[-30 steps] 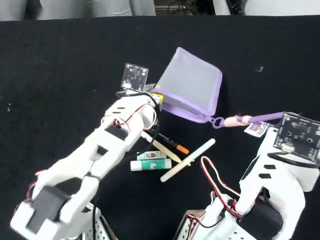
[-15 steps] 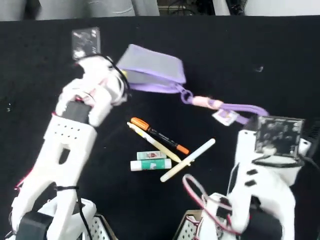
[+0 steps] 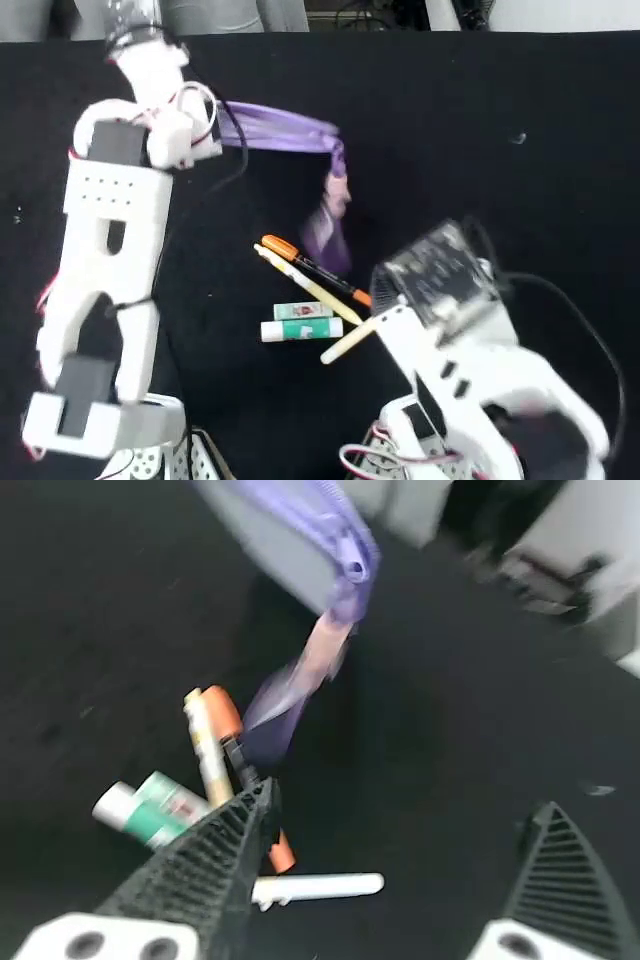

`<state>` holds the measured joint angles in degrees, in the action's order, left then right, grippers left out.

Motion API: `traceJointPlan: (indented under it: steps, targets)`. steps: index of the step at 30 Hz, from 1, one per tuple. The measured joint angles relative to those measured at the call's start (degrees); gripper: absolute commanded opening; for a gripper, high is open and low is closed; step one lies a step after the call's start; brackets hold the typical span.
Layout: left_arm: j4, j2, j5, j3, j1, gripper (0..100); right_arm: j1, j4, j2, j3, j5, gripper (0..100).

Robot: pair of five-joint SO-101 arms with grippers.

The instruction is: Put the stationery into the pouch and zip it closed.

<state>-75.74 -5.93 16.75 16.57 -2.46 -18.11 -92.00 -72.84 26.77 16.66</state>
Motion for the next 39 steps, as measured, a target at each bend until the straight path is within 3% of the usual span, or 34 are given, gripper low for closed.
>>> traceJointPlan:
  steps: [10,15,29,39]
  targets:
    - [-19.16,23.38,-1.58,37.71,8.70,3,-6.51,-4.40,9.93,-4.04,0.00,37.1]
    - [-23.12,31.47,-2.64,52.57,13.19,3,-6.51,1.41,12.22,4.04,0.00,37.1]
    - [-22.68,39.65,-5.71,59.69,26.64,3,-10.20,24.09,27.87,22.95,2.81,37.1]
    - [-22.51,39.65,-5.71,60.48,27.25,3,-11.78,37.27,54.95,21.10,2.81,37.1]
